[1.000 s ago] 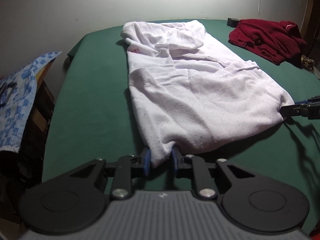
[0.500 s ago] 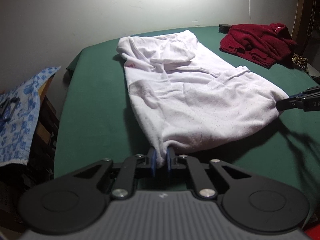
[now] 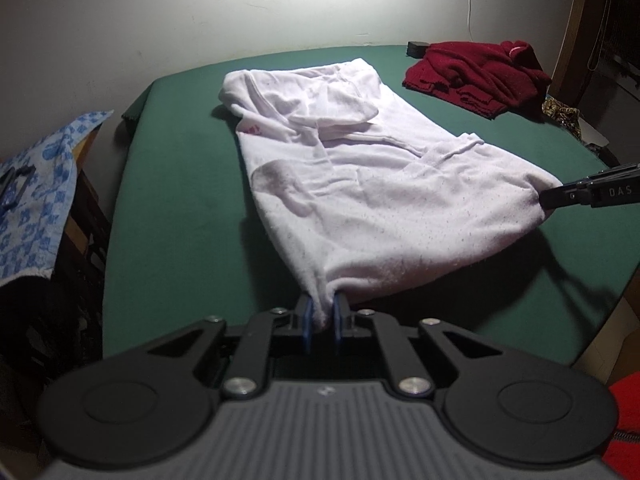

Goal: Fold clothes
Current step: 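Grasp the folded shirt edge with both grippers again, then open both grippers and reposition them along the folded white shirt edge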

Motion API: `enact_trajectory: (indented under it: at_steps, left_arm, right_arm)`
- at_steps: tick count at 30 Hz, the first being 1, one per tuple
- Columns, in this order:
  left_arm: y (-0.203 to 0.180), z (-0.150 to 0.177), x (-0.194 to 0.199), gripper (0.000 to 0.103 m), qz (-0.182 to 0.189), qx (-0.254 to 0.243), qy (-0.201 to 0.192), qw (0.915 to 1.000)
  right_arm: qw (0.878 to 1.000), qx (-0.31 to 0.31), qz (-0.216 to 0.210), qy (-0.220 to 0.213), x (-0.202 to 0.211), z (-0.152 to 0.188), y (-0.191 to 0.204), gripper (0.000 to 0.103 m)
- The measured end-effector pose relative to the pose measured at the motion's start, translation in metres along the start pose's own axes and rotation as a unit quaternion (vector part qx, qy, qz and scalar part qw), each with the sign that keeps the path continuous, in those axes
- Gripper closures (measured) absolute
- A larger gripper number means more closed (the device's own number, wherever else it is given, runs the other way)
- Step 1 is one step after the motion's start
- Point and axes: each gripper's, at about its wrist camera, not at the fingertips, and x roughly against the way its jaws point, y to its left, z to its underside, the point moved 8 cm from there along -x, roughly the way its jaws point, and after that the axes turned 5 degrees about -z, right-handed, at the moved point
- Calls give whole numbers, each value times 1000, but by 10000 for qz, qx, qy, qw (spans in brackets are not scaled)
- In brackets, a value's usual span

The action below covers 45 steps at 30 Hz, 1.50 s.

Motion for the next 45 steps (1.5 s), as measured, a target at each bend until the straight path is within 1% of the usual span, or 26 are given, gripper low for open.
enact_trajectory:
  at_steps: [10, 16, 18, 20, 22, 26, 28, 29, 30, 31, 32, 33, 35, 37, 38, 39, 40, 41, 42, 44, 45]
  left_arm:
    - [-1, 28, 13, 97, 195, -88, 242, 9995]
    - [5, 30, 21, 98, 296, -98, 318, 9990]
    - [6, 28, 25, 100, 330, -81, 329, 9989]
    - [6, 25, 26, 101, 327, -44, 304, 9990]
    - [7, 21, 25, 101, 317, 26, 289, 9991]
    - [12, 12, 8, 102, 212, 182, 378, 9989]
    - [12, 13, 3, 102, 160, 132, 458, 9987]
    - [12, 14, 1, 101, 160, 96, 510, 9985]
    - [12, 15, 0, 99, 159, 72, 540, 9984]
    - [12, 15, -2, 98, 158, 62, 574, 9982]
    - [12, 15, -4, 98, 157, 52, 609, 9980]
    - [11, 15, -7, 95, 179, 11, 657, 9977]
    - [8, 13, -14, 86, 187, -80, 750, 9970]
    - [8, 9, -18, 85, 175, -163, 841, 9962]
    - [8, 7, -20, 84, 170, -204, 887, 9957]
    - [11, 2, -20, 77, 222, -196, 948, 9951]
    - [15, -4, -20, 71, 264, -147, 989, 9946]
    - [20, -8, -21, 63, 214, -140, 976, 9949]
    - [25, -11, -21, 58, 155, -139, 957, 9952]
    - [31, -19, -24, 53, 46, -128, 940, 9955]
    - [32, -24, -28, 53, -2, -119, 944, 9955]
  right_arm:
    - [9997, -55, 145, 169, 23, 34, 21, 89]
    - [9991, -125, 177, 352, 39, 54, 29, 90]
    - [9988, -162, 181, 431, 43, 59, 30, 91]
    - [9985, -225, 166, 472, 45, 60, 30, 93]
    - [9985, -247, 124, 469, 43, 56, 29, 99]
    - [9985, -291, 41, 463, 40, 48, 25, 99]
    - [9985, -313, 0, 460, 38, 44, 23, 90]
    - [9984, -279, -5, 487, 37, 44, 22, 89]
    - [9983, -164, 19, 566, 36, 46, 21, 82]
    - [9979, -61, 39, 645, 35, 48, 20, 71]
    - [9974, 18, 52, 723, 34, 50, 18, 66]
    - [9967, 96, 65, 801, 32, 52, 16, 62]
    - [9952, 384, 46, 895, 29, 55, 18, 63]
    - [9934, 706, 185, 889, 25, 51, 21, 63]
    - [9926, 766, 299, 898, 24, 44, 21, 63]
    - [9916, 826, 414, 906, 22, 38, 21, 63]
    - [9911, 855, 517, 875, 22, 31, 20, 63]
    - [9916, 828, 601, 787, 23, 22, 20, 62]
    - [9917, 803, 686, 728, 23, 15, 19, 58]
    - [9924, 703, 803, 606, 18, 3, 17, 56]
    - [9924, 644, 856, 603, 13, -1, 16, 56]
